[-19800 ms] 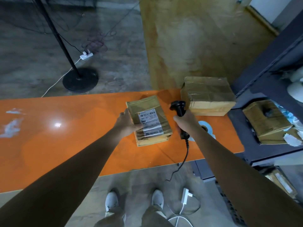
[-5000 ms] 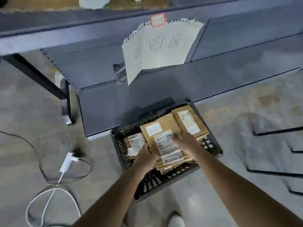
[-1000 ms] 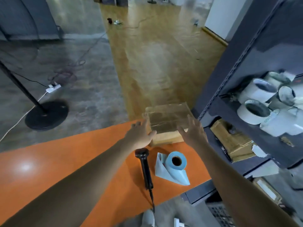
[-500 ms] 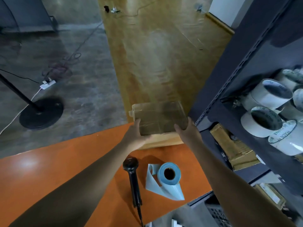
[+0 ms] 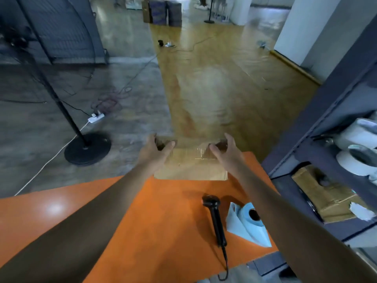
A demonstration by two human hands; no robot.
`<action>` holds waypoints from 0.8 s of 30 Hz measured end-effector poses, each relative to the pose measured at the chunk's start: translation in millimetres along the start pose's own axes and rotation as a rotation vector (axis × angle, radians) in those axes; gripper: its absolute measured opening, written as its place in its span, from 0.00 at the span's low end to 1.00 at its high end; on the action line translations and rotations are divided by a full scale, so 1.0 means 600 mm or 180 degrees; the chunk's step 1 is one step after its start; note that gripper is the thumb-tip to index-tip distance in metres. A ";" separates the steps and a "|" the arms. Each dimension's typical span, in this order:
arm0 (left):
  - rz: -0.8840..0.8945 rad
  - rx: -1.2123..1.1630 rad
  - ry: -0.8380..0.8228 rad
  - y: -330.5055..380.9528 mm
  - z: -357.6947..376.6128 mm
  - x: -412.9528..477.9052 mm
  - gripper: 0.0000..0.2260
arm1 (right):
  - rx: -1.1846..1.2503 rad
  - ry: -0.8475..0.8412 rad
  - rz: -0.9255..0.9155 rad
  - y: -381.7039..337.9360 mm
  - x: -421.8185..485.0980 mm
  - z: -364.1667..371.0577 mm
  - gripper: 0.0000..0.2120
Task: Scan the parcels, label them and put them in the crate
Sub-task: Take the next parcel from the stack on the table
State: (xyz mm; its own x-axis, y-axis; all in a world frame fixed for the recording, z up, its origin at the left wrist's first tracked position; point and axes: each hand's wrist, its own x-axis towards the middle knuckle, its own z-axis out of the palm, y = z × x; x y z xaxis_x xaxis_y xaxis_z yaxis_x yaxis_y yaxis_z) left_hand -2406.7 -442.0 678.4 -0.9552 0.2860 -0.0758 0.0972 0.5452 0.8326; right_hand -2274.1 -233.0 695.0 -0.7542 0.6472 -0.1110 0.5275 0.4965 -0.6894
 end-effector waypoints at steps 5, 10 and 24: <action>0.0096 -0.0176 -0.0306 -0.071 -0.111 -0.034 0.40 | 0.0032 -0.0011 0.0178 -0.068 -0.054 0.074 0.41; -0.0127 -0.0094 -0.0357 -0.154 -0.179 -0.071 0.33 | 0.0205 -0.0326 0.0334 -0.103 -0.110 0.146 0.37; -0.0011 -0.0613 -0.0816 -0.230 -0.224 -0.131 0.44 | -0.1263 -0.1565 -0.0807 -0.098 -0.176 0.200 0.53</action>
State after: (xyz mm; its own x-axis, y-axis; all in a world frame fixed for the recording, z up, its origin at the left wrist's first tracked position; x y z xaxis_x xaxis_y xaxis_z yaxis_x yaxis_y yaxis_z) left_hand -2382.8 -645.5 643.1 -0.8516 0.4870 -0.1940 0.0162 0.3944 0.9188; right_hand -2272.2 -399.9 661.3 -0.9141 0.1911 -0.3577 0.3436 0.8335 -0.4327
